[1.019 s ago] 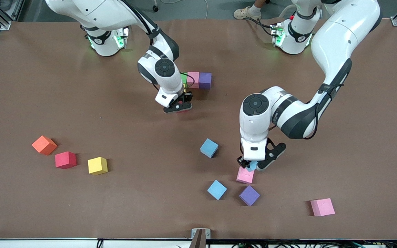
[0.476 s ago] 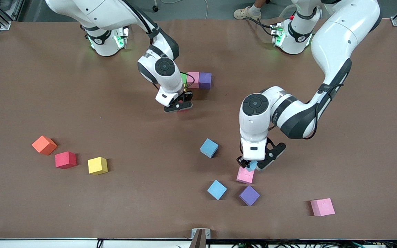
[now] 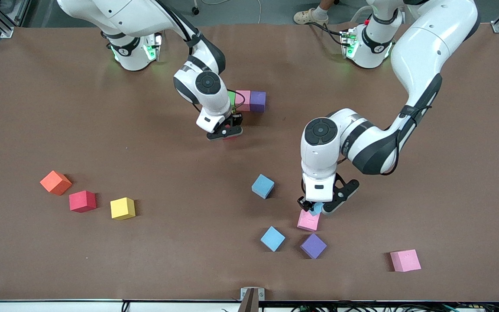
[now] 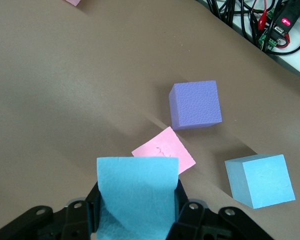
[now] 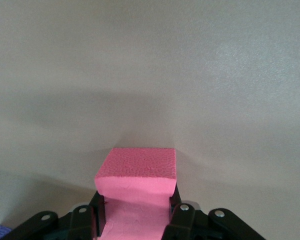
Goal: Arrange 11 blocks into digit 3
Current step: 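Place the red cube below yellow with the right gripper and release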
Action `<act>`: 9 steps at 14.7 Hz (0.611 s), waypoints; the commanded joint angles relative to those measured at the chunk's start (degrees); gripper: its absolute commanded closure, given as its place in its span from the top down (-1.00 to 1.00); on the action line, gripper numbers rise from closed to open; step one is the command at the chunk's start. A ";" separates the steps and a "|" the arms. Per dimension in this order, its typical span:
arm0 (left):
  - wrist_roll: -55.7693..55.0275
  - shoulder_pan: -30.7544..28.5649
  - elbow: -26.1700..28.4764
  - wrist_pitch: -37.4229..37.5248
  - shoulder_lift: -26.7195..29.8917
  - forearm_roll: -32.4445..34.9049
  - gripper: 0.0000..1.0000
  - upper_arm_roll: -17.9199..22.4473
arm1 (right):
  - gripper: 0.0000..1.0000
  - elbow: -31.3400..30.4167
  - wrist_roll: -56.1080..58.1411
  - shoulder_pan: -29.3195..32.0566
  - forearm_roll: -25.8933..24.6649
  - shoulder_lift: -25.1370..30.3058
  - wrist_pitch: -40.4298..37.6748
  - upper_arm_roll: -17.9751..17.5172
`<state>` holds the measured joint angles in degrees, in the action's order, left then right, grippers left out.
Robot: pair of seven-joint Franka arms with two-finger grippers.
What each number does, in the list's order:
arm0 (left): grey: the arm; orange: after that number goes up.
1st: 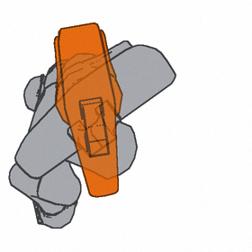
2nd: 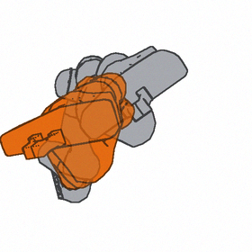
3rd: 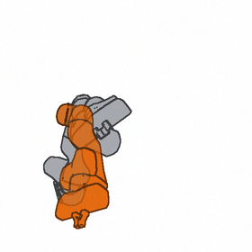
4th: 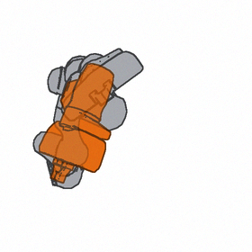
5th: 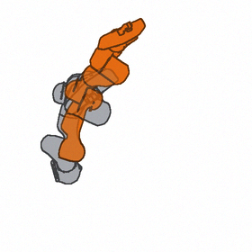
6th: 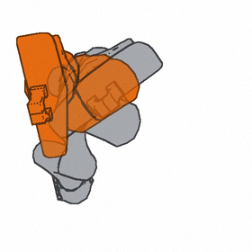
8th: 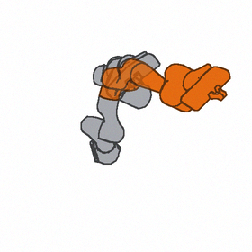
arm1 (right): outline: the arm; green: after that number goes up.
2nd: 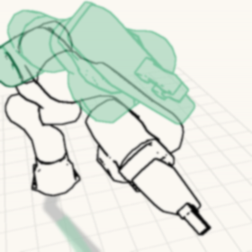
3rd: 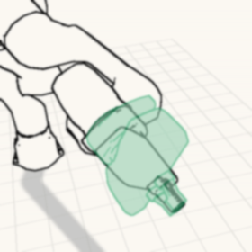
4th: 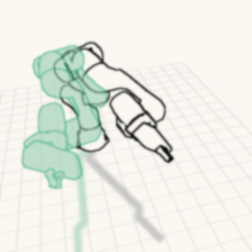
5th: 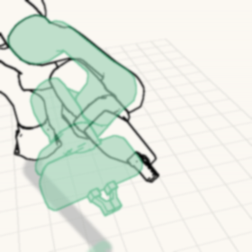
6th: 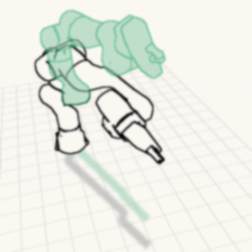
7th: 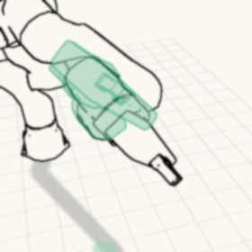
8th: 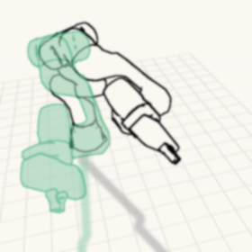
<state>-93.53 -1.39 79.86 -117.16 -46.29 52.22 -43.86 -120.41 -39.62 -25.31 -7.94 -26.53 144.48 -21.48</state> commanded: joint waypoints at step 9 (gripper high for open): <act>0.19 0.42 -0.14 0.36 0.24 -0.46 -0.83 0.18 | 1.00 -0.62 0.34 0.87 1.79 -0.01 0.10 -0.58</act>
<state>-93.53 -1.34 79.86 -117.16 -46.30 52.22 -43.86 -121.14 -39.70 -25.29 -7.45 -26.76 144.42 -21.71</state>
